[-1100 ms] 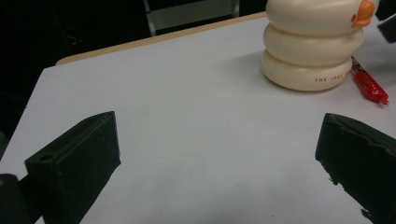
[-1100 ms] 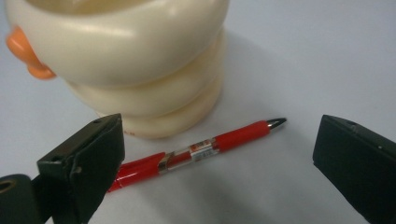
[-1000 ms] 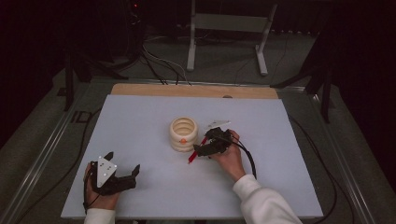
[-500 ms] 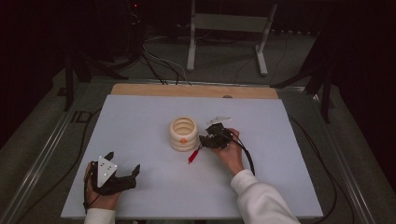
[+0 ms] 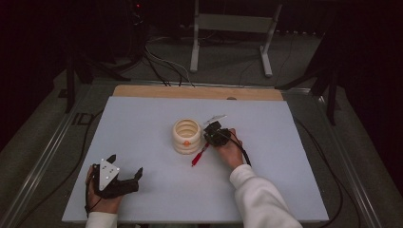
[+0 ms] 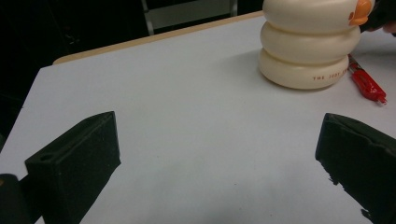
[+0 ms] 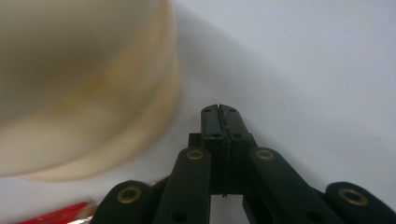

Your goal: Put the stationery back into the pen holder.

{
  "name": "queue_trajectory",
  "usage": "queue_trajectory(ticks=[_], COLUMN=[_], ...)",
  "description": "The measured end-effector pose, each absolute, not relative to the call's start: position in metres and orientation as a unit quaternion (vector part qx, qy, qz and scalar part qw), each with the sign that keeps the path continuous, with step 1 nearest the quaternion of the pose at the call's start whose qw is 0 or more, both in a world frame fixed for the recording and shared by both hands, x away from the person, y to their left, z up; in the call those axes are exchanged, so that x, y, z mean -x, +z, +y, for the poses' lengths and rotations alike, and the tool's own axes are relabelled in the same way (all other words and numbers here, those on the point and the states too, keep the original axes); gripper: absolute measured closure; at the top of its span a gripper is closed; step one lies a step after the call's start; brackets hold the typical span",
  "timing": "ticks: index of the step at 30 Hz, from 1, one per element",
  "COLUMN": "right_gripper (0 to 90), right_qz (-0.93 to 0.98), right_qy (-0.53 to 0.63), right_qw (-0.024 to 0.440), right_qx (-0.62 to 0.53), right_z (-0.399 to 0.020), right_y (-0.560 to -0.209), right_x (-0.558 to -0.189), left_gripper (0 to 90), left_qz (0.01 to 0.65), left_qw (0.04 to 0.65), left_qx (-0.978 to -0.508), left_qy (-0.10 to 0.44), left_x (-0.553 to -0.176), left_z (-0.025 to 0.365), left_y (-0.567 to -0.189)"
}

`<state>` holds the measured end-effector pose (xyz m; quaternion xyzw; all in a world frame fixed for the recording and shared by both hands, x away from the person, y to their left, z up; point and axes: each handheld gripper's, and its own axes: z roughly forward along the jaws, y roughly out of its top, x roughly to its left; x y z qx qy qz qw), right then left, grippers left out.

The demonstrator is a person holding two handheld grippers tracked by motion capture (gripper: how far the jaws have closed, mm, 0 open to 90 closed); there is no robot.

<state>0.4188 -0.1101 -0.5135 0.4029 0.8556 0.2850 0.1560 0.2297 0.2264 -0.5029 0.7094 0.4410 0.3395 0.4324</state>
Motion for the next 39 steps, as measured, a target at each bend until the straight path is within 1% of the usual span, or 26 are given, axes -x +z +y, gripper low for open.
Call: queue_trajectory(ticks=[1, 6, 10, 17, 30, 32, 33, 35, 36, 39], right_gripper=[90.0, 90.0, 90.0, 90.0, 90.0, 88.8, 86.6, 86.6, 80.3, 77.5], right_qz=[0.853, 0.857, 0.862, 0.866, 0.867, 0.866, 0.866, 0.864, 0.860, 0.853], right_qy=[0.285, 0.275, 0.262, 0.261, 0.261, 0.261, 0.260, 0.258, 0.254, 0.255], right_qw=[0.147, 0.145, 0.145, 0.139, 0.139, 0.137, 0.138, 0.142, 0.146, 0.141], right_qx=[-0.412, -0.412, -0.409, -0.403, -0.402, -0.404, -0.405, -0.408, -0.418, -0.433], right_z=[-0.114, -0.117, -0.130, -0.142, -0.140, -0.140, -0.140, -0.140, -0.140, -0.141], right_y=[-0.513, -0.508, -0.499, -0.498, -0.498, -0.498, -0.498, -0.498, -0.498, -0.498], right_x=[-0.419, -0.417, -0.407, -0.401, -0.401, -0.401, -0.401, -0.401, -0.401, -0.402], left_gripper=[0.5, 0.5, 0.5, 0.5, 0.5, 0.4, 0.5, 0.5, 0.5, 0.5], left_qz=[0.441, 0.441, 0.440, 0.438, 0.439, 0.439, 0.438, 0.438, 0.438, 0.439], left_qw=[0.433, 0.432, 0.430, 0.427, 0.427, 0.427, 0.427, 0.427, 0.427, 0.427], left_qx=[-0.710, -0.710, -0.711, -0.715, -0.714, -0.714, -0.714, -0.714, -0.714, -0.714], left_qy=[0.339, 0.339, 0.339, 0.339, 0.339, 0.340, 0.340, 0.340, 0.340, 0.340], left_x=[-0.230, -0.229, -0.230, -0.230, -0.230, -0.230, -0.230, -0.230, -0.230, -0.230], left_z=[0.227, 0.227, 0.226, 0.224, 0.225, 0.225, 0.225, 0.225, 0.225, 0.225], left_y=[-0.503, -0.503, -0.503, -0.504, -0.504, -0.504, -0.504, -0.504, -0.504, -0.504])
